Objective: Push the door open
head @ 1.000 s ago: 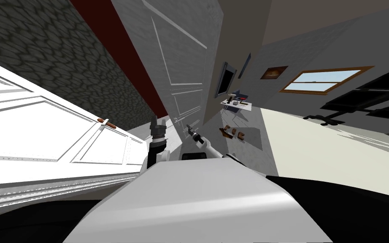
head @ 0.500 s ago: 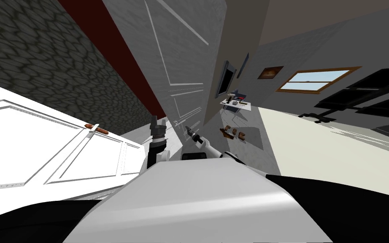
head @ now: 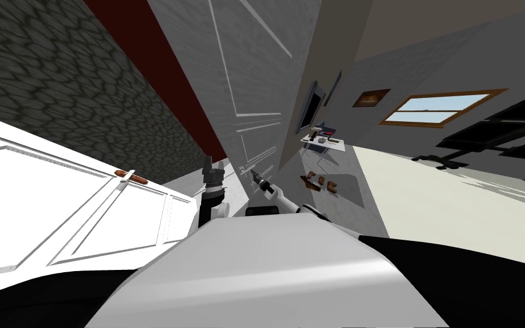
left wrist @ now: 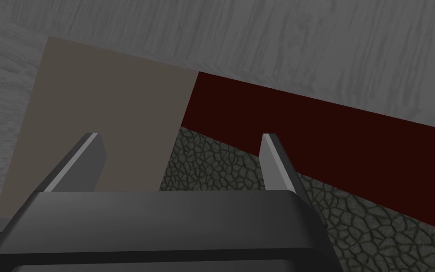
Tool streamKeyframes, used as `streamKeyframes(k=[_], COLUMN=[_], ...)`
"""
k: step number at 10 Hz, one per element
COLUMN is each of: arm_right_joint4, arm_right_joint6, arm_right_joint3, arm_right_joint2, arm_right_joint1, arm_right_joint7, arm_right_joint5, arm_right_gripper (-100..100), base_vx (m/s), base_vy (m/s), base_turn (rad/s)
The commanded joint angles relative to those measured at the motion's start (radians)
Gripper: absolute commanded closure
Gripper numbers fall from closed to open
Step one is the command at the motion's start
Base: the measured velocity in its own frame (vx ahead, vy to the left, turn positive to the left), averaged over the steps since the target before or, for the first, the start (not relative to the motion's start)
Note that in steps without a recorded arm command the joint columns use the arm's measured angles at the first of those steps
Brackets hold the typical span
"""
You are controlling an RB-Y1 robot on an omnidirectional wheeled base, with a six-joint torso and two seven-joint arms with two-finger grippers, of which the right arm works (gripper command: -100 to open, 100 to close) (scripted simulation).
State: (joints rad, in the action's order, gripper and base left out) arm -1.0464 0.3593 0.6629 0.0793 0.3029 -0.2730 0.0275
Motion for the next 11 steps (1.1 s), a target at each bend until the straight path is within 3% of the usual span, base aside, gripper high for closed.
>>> streamKeyframes(k=[1, 4, 5, 6, 11], arm_right_joint4=[0.007, 0.023, 0.021, 0.021, 0.021], arm_right_joint6=[0.001, 0.003, 0.004, 0.004, 0.004], arm_right_joint3=[-0.006, -0.018, -0.016, -0.016, -0.016], arm_right_joint2=[-0.005, -0.022, -0.018, -0.018, -0.018], arm_right_joint1=[0.0, 0.003, 0.003, 0.003, 0.003], arm_right_joint7=[0.004, 0.011, 0.01, 0.01, 0.01], arm_right_joint5=[0.0, 0.001, 0.0, 0.0, 0.0], arm_right_gripper=[-100, -100, -100, 100, 100], base_vx=[0.161, 0.165, 0.07, -0.008, -0.005], base_vy=[0.134, 0.125, 0.047, -0.004, -0.005], base_turn=[0.02, 0.038, 0.002, -0.004, 0.005])
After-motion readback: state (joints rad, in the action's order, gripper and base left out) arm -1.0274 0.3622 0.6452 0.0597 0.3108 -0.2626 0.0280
